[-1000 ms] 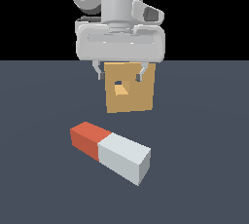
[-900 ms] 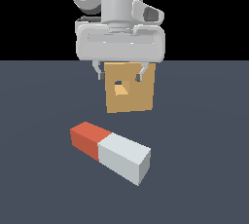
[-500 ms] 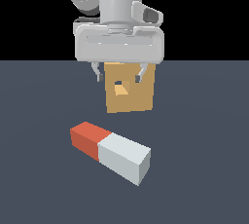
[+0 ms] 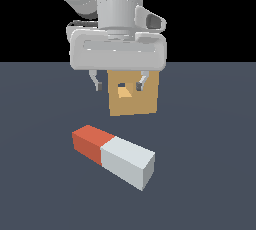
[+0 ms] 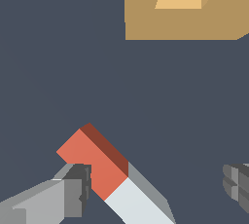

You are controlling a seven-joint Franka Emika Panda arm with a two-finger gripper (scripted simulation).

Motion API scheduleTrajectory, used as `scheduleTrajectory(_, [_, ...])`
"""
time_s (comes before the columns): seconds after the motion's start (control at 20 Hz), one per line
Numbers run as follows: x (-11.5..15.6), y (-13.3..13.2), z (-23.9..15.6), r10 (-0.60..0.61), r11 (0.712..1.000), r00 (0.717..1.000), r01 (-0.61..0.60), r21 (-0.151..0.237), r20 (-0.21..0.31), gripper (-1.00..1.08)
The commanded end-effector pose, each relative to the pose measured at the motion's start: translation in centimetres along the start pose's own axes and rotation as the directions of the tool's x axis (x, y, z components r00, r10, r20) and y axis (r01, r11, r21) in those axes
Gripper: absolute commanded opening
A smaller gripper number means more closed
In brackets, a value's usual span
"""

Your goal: Insert the peg into the horizontal hole in a box.

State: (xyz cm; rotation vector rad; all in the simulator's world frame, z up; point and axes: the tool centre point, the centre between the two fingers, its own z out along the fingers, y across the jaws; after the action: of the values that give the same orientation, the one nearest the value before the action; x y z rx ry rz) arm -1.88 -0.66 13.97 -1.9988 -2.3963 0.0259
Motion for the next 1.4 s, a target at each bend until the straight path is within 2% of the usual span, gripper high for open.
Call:
scheduleTrajectory(0.0, [-0.7, -0.3, 0.4, -0.051, 0.999, 0.999, 0.051, -0.001, 0.001, 1.0])
scheduleTrajectory(0.3, [-2.4, -0.8, 1.6, -0.182, 0.983, 0.983, 0.182, -0.005, 0.004, 1.0])
scheduleTrajectory(0.65, [-4.5, -1.1, 2.9, -0.331, 0.944, 0.944, 0.331, -0.008, 0.008, 1.0])
scheduleTrajectory(0.95, [-6.4, -1.1, 4.0, -0.454, 0.891, 0.891, 0.454, -0.011, 0.012, 1.0])
scheduleTrajectory(1.35, [-8.8, -0.5, 5.5, -0.602, 0.799, 0.799, 0.602, -0.014, 0.018, 1.0])
